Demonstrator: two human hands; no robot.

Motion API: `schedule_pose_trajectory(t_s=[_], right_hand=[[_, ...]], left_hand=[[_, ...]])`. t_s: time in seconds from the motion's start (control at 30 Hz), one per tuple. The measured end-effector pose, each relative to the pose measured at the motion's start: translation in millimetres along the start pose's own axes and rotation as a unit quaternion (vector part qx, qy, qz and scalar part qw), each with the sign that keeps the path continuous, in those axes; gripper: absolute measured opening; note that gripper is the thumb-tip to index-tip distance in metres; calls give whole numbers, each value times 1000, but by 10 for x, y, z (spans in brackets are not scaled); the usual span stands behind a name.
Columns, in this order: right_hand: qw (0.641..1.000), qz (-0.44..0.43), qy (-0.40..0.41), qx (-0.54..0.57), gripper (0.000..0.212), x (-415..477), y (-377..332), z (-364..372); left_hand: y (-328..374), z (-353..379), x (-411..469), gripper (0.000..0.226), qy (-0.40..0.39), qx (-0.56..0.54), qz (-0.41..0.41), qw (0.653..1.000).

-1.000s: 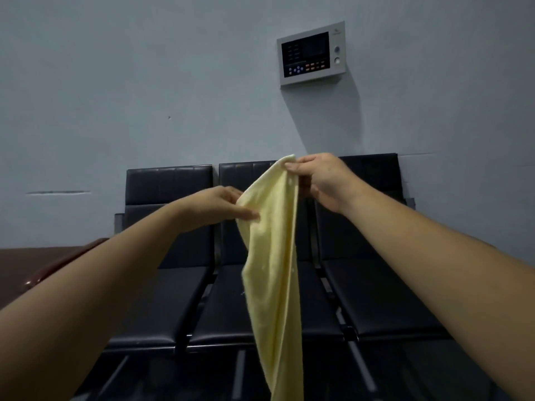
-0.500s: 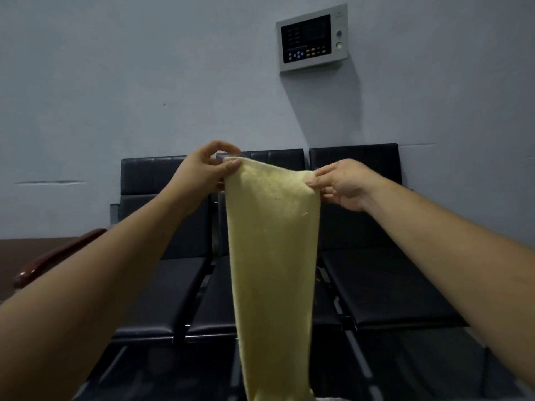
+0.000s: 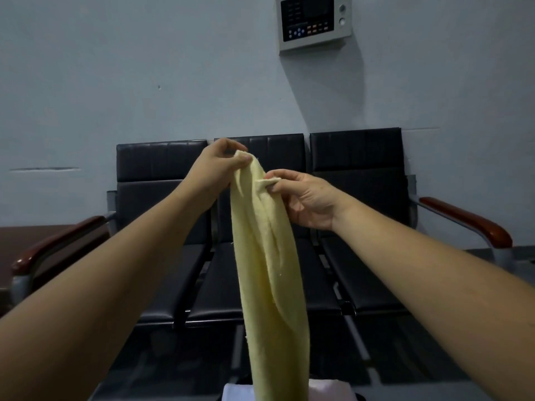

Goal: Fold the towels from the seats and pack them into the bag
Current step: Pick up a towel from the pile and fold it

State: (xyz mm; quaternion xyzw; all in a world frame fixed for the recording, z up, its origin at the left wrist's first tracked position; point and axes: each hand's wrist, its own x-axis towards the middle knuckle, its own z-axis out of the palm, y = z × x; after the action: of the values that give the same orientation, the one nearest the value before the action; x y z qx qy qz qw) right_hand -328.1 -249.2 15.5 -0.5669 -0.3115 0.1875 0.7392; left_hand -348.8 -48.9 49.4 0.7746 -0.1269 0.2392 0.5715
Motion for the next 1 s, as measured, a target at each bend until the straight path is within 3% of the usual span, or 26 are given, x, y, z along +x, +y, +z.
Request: schedule_pose_trajectory(t_s=[0.1,0.2,0.3,0.4,0.53,0.67,0.77,0.9,1.0], right_hand=[[999,-22,27,27,18,49,-14,47],[995,-51,45,68,16,129,-125,40],[991,-71,72,87,21,195,-233,-24],[985,-68,138,80,32,167,-278,-132],[969,8,244,24,29,149,-79,-346],[955,92,272,81,18,67,207,-455],[956,124,215,158,37,-53,398,-523],[970,192,115,98,74,-236,692,-597],[973,211,44,80,76,-320,797,-630]], left_hand=[[-88,5,-73,33,3,-63,-36,997],[-194,-11,-205,49,-138,-185,-98,968],[-408,58,-420,43,-244,-81,-156,954],[-690,126,-640,40,-267,-20,-212,940],[-843,184,-800,40,-234,-169,-245,926],[-607,336,-760,37,-157,-250,-237,926],[-438,397,-659,35,-109,-295,-226,922],[-396,385,-545,41,-57,-338,-228,911],[-440,353,-497,44,-31,-323,-250,912]])
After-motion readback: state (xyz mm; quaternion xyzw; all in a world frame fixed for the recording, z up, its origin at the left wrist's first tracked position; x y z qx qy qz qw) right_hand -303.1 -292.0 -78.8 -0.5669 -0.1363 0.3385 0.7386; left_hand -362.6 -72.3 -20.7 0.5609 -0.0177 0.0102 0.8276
